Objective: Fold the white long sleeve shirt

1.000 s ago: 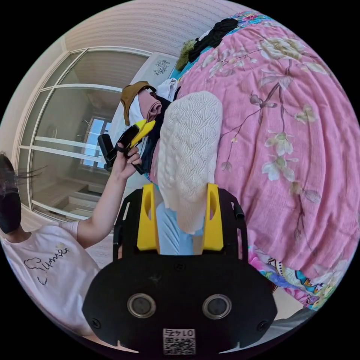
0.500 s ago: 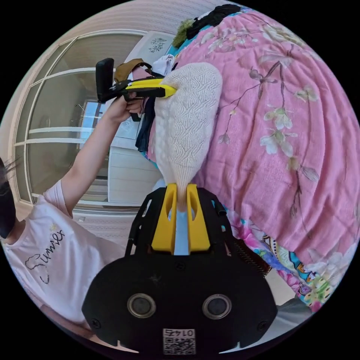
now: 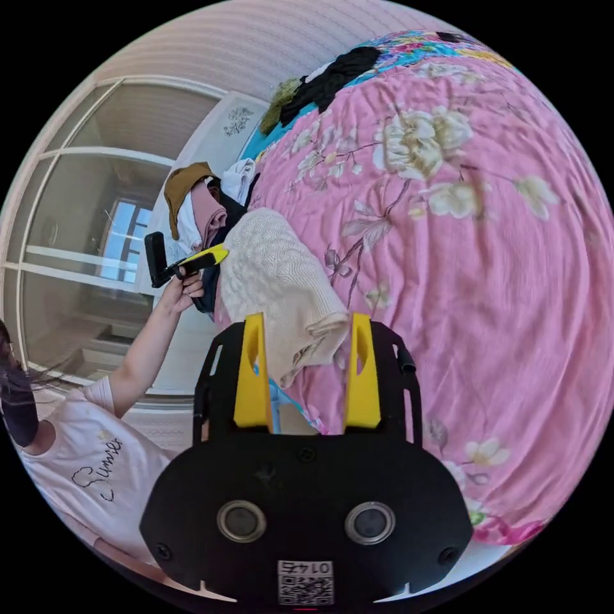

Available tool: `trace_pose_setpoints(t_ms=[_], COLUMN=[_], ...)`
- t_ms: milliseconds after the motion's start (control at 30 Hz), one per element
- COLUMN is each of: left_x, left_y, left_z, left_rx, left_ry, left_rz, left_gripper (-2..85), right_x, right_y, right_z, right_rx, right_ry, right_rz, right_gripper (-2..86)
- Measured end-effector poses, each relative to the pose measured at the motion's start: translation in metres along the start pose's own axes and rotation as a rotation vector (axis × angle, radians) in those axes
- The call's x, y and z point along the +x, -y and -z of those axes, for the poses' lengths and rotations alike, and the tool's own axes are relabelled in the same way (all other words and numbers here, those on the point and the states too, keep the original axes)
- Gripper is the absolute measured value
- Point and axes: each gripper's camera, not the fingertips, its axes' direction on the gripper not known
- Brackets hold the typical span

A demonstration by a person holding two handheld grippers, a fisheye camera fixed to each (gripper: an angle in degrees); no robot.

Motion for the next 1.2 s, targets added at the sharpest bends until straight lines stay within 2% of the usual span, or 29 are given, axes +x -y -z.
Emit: trace_pose_setpoints(t_ms=[67, 167, 367, 467, 533, 700, 767, 800, 933, 1067, 1133, 1200], left_x=[-0.003, -0.007, -0.010, -0.011, -0.009, -0.010, -0.016, -0.026, -0.067, -0.077, -0.081, -0.087], left_y=[0.011, 0.027, 0.037, 0.029, 0.020, 0.012, 0.007, 0.000, -0.024, -0.025, -0.023, -0.025], left_z=[0.002, -0.004, -0.053, -0.076, -0.083, -0.084, -0.083, -0.083, -0.087, -0.099, -0.107, -0.112], left_rx=[-0.024, -0.042, -0.186, -0.180, -0.133, -0.120, -0.103, -0.080, 0.028, 0.040, 0.034, 0.038], left_ry=[0.003, 0.040, 0.030, -0.014, 0.017, 0.070, 0.085, 0.075, -0.018, -0.042, -0.062, -0.108], left_rz=[-0.037, -0.070, -0.148, -0.119, -0.130, -0.143, -0.123, -0.080, 0.095, 0.109, 0.119, 0.155], left_gripper=[10.4, 10.8, 13.8, 13.1, 11.6, 8.6, 8.4, 8.4, 8.3, 8.4, 8.6, 8.8], right_x=[0.000, -0.010, -0.049, -0.066, -0.085, -0.099, -0.088, -0.082, -0.085, -0.070, -0.050, -0.050], right_y=[-0.027, -0.050, -0.030, -0.033, -0.046, -0.046, -0.032, -0.023, -0.015, -0.004, 0.002, 0.004], right_z=[-0.007, -0.020, -0.023, -0.024, -0.017, -0.009, -0.015, -0.016, 0.003, -0.001, 0.005, 0.015], right_rx=[0.067, 0.140, 0.093, 0.094, 0.167, 0.155, 0.049, -0.011, 0.052, -0.030, -0.037, -0.045], right_ry=[0.048, -0.011, -0.152, -0.229, -0.322, -0.324, -0.284, -0.198, -0.035, 0.132, 0.231, 0.255], right_rz=[-0.063, -0.056, 0.099, 0.143, 0.224, 0.262, 0.186, 0.162, 0.164, 0.092, -0.024, -0.032], right_gripper=[20.5, 19.2, 16.9, 15.3, 13.5, 14.0, 15.8, 16.2, 14.7, 10.8, 7.7, 5.9])
